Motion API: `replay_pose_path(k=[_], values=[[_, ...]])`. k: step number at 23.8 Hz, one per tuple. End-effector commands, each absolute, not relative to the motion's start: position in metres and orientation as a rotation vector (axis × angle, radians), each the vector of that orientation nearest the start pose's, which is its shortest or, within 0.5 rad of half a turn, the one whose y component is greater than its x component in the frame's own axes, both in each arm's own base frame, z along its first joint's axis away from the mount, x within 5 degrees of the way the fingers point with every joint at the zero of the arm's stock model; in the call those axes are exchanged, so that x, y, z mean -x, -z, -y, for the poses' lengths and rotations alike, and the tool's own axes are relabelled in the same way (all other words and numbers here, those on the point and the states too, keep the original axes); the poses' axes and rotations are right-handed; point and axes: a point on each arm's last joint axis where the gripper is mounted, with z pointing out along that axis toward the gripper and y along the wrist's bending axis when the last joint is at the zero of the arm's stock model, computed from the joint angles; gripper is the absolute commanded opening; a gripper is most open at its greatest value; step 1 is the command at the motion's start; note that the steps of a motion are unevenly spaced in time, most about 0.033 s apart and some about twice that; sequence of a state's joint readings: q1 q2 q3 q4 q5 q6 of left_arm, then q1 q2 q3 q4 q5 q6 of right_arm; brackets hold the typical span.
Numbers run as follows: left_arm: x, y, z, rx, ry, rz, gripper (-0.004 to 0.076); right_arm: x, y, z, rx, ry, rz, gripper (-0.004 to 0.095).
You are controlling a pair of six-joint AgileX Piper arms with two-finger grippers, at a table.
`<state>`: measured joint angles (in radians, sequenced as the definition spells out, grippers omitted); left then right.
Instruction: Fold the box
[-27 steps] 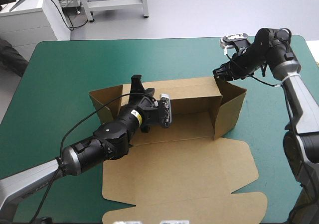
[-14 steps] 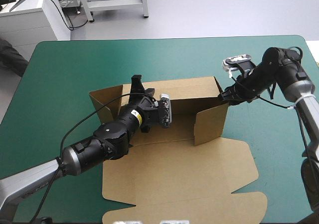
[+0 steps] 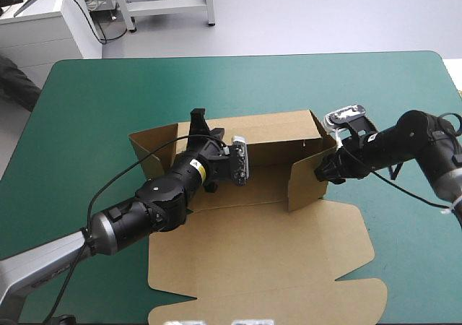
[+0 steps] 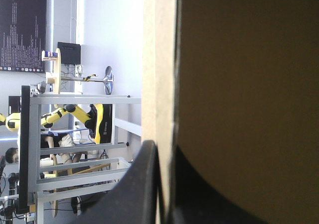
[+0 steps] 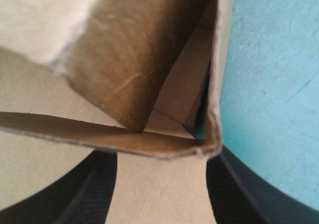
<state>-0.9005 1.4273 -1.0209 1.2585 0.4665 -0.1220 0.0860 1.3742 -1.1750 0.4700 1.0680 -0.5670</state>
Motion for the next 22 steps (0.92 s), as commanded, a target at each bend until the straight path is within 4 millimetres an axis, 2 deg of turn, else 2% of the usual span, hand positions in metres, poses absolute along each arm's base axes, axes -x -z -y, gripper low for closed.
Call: replay_pose_path(k=[1, 9, 12, 15, 18, 19, 21, 22], values=[[-0.22, -0.327, 0.229, -1.527, -0.489, -1.262, -0.0008, -0.262, -0.342, -0.063, 0.606, -0.429, -2.353, 0.0495], [-0.22, -0.327, 0.229, -1.528, -0.479, -1.258, -0.0008, -0.263, -0.334, -0.093, 0.643, -0.394, -2.253, 0.0465], [-0.22, -0.327, 0.229, -1.527, -0.481, -1.259, -0.0008, -0.264, -0.332, -0.099, 0.556, -0.374, -2.253, 0.0446], [-0.22, -0.327, 0.23, -1.528, -0.479, -1.258, -0.0008, -0.266, -0.324, -0.096, 0.426, -0.315, -2.275, 0.0444], [-0.219, -0.327, 0.23, -1.529, -0.471, -1.251, -0.0008, -0.267, -0.32, -0.096, 0.387, -0.327, -2.25, 0.0426], [-0.219, -0.327, 0.231, -1.531, -0.463, -1.245, -0.0008, -0.267, -0.317, -0.096, 0.39, -0.324, -2.259, 0.036], [-0.219, -0.327, 0.231, -1.532, -0.459, -1.242, -0.0008, -0.266, -0.317, -0.097, 0.375, -0.35, -2.27, 0.0143], [-0.219, -0.327, 0.231, -1.519, -0.447, -1.251, -0.0008, -0.265, -0.317, -0.098, 0.369, -0.369, -2.268, -0.0013]])
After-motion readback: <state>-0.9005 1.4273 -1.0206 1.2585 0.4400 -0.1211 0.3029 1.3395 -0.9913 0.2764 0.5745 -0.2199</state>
